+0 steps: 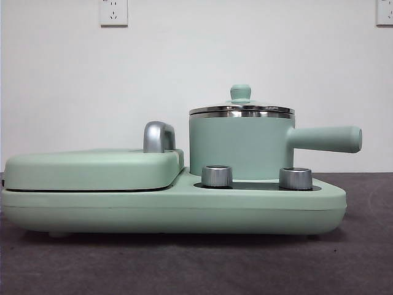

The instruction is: Put the buns in a small steamer

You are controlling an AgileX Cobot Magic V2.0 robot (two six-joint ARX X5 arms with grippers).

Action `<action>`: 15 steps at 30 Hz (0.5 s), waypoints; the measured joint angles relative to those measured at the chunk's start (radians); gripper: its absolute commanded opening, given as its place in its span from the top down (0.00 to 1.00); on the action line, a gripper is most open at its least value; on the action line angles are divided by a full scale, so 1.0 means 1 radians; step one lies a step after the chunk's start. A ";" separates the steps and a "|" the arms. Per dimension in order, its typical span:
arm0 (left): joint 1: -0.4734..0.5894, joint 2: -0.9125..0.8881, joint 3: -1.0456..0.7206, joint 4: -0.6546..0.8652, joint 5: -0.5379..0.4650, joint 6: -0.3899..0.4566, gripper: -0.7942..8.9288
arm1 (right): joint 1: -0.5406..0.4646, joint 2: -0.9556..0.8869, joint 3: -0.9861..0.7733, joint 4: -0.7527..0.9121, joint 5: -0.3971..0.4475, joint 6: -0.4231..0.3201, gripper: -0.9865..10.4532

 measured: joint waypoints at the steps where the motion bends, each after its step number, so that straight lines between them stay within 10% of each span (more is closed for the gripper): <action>1: 0.000 -0.051 -0.067 0.000 -0.003 -0.011 0.44 | 0.000 0.000 0.000 0.003 0.000 -0.008 0.48; 15: -0.001 -0.712 -0.736 0.385 -0.106 -0.158 0.49 | 0.000 0.000 0.000 0.088 0.000 -0.032 0.60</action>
